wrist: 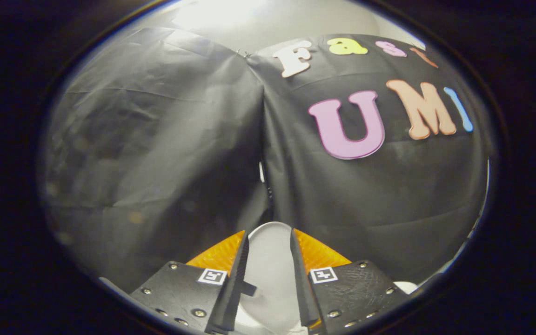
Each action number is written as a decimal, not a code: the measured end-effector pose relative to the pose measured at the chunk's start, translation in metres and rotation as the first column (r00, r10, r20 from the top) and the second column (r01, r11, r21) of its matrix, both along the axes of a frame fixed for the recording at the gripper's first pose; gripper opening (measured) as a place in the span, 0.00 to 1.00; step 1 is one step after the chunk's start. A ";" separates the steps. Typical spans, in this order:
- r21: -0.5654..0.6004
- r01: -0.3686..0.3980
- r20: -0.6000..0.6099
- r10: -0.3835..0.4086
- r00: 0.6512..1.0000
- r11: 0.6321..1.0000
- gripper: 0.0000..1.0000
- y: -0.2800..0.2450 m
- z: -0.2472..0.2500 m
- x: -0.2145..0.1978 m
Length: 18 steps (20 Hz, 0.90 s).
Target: Open the toilet lid.
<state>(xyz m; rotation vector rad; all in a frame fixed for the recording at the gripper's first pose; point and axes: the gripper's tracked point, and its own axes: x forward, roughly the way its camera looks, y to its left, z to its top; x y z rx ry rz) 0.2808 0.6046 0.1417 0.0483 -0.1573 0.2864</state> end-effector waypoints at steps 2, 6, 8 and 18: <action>-0.014 0.065 0.009 -0.065 0.998 0.998 0.51 -0.036 0.008 -0.007; -0.060 0.205 0.009 -0.205 0.979 0.977 0.51 -0.119 0.018 -0.024; -0.052 0.264 0.020 -0.263 0.965 0.963 0.51 -0.160 0.024 -0.035; -0.072 0.439 0.041 -0.437 0.898 0.896 0.51 -0.310 0.024 -0.102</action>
